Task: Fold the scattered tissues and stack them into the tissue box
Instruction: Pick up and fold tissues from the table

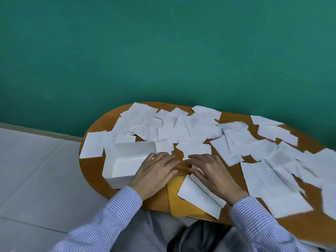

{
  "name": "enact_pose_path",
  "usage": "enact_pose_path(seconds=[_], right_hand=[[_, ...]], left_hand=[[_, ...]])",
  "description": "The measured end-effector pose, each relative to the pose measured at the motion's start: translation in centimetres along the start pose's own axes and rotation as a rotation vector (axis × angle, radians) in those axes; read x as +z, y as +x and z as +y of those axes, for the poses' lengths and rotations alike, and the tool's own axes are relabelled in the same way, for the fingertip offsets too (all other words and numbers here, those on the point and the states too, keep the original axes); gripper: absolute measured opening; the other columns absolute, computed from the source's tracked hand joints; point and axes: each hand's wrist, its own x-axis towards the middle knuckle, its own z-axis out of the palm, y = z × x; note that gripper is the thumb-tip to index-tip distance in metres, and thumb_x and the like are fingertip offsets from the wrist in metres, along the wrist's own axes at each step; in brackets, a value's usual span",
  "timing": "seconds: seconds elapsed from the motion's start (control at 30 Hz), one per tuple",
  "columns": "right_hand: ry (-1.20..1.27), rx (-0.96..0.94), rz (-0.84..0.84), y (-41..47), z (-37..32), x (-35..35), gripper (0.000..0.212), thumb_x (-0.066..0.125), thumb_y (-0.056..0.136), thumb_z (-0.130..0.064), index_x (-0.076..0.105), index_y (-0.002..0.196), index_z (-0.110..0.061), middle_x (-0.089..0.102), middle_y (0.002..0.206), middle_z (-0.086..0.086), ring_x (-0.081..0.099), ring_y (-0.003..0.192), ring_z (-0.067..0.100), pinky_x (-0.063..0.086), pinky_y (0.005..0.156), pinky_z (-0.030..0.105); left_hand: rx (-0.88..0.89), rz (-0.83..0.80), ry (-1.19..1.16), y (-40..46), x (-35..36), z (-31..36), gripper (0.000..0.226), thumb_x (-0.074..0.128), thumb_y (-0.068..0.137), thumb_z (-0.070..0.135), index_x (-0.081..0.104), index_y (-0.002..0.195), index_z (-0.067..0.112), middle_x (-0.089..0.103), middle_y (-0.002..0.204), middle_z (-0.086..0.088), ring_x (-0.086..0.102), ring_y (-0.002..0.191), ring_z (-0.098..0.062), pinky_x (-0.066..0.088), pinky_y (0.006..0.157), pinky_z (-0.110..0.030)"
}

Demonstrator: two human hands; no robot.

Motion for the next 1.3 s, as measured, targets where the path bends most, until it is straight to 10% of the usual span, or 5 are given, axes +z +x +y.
enact_pose_path(seconds=[0.43,0.67,1.3], right_hand=[[0.072,0.122,-0.228,-9.6,6.0,4.2,0.049,0.053,0.095,-0.050,0.047,0.142,-0.036,0.040,0.153,-0.012,0.040,0.138,0.012,0.032,0.110,0.032],[0.089,0.175,-0.128,-11.3,7.4,4.1,0.041,0.056,0.096,-0.045,0.053,0.135,-0.036,0.048,0.146,-0.017,0.043,0.135,0.007,0.030,0.111,0.028],[-0.042,0.166,0.106,-10.6,7.2,3.3,0.014,0.061,0.093,-0.021,0.062,0.107,-0.023,0.066,0.097,-0.005,0.063,0.080,0.015,0.055,0.069,0.029]], left_hand=[[0.122,-0.239,-0.192,-0.1,6.4,6.3,0.033,0.045,0.104,0.041,0.062,0.131,0.032,0.053,0.145,0.009,0.049,0.131,-0.016,0.039,0.107,-0.037],[0.175,-0.107,-0.167,2.0,6.6,6.3,0.020,0.065,0.095,0.030,0.070,0.115,0.032,0.063,0.100,0.016,0.053,0.090,-0.007,0.046,0.073,-0.025],[0.248,0.006,-0.137,4.1,6.5,5.4,0.011,0.077,0.087,0.022,0.075,0.099,0.022,0.070,0.094,0.007,0.060,0.086,-0.011,0.050,0.071,-0.027]])
